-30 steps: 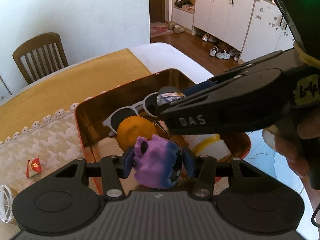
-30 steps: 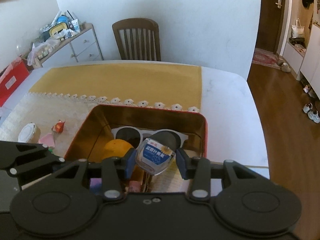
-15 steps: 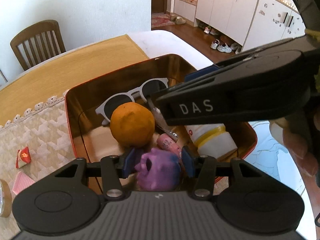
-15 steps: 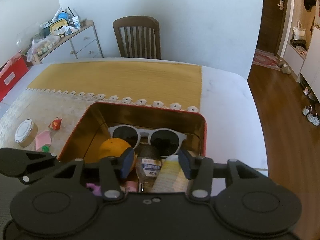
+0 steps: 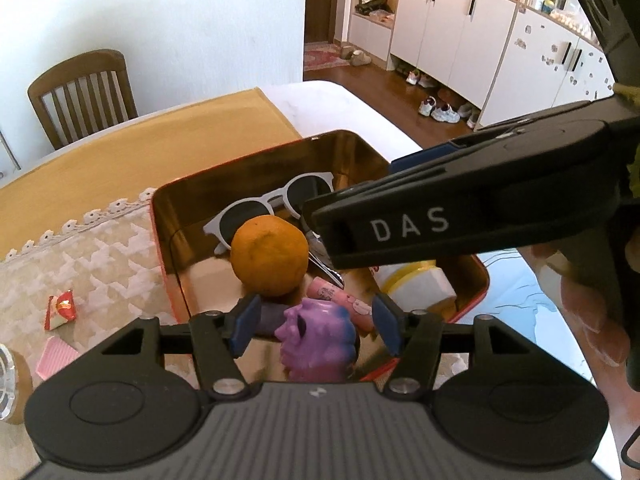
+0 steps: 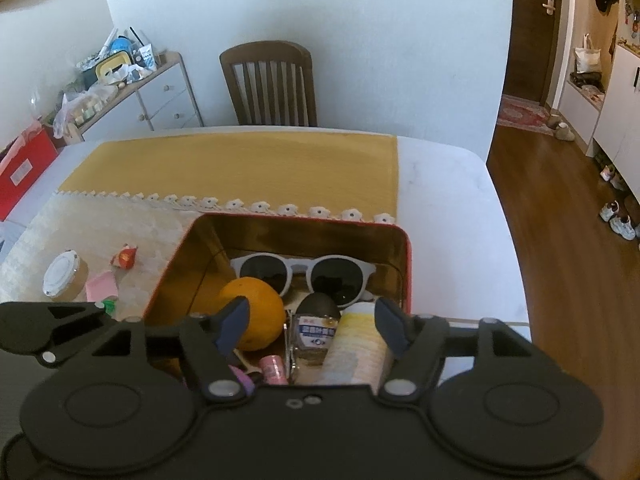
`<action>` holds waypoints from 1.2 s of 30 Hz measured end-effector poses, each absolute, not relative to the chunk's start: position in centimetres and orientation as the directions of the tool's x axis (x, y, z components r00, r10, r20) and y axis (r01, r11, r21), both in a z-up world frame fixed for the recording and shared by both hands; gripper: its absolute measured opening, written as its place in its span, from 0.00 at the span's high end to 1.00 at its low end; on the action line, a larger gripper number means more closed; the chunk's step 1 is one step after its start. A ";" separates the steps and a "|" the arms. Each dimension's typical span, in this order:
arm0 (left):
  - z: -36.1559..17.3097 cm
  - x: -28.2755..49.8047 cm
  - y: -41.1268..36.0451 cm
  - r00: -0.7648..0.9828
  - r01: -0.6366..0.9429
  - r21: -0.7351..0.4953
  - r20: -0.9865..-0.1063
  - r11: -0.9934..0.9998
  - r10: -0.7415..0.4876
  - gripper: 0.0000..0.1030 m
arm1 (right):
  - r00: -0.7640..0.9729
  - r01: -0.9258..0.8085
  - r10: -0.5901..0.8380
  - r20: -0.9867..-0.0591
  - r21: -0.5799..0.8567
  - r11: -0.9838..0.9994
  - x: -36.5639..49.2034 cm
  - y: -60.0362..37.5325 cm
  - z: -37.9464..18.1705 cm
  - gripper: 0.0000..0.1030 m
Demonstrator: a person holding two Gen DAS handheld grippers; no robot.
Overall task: Organize rigid objects
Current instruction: 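Open both grippers to drop the plush toy and jar into the box, then move both grippers back from the box toward the silver tin and green piece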
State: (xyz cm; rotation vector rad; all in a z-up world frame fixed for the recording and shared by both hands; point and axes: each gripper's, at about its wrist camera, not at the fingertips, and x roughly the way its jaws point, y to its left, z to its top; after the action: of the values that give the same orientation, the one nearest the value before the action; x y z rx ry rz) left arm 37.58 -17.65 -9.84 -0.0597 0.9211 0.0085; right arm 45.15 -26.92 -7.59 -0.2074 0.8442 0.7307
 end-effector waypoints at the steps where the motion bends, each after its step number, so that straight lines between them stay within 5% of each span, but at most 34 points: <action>1: -9.6 37.3 -17.6 0.609 -0.033 -0.052 -0.793 0.998 -0.021 0.41 | 0.444 -0.662 0.506 -0.740 0.110 0.742 45.0 -26.9 -7.4 0.31; 17: -6.0 32.1 -15.6 0.712 -0.062 -0.055 -0.702 0.997 0.005 0.25 | 0.478 -0.633 0.562 -0.675 0.179 0.754 41.5 -28.5 -4.6 0.01; 36: -5.1 23.2 -4.5 0.745 -0.087 0.004 -0.664 0.996 0.068 0.20 | 0.505 -0.641 0.571 -0.647 0.161 0.751 33.0 -22.7 -3.1 0.00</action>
State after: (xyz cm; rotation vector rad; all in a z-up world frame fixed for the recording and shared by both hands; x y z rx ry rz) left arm 23.20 -4.52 -5.10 -0.0283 0.7258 0.0849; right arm 33.04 -22.69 -3.14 -0.1037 0.7405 0.7322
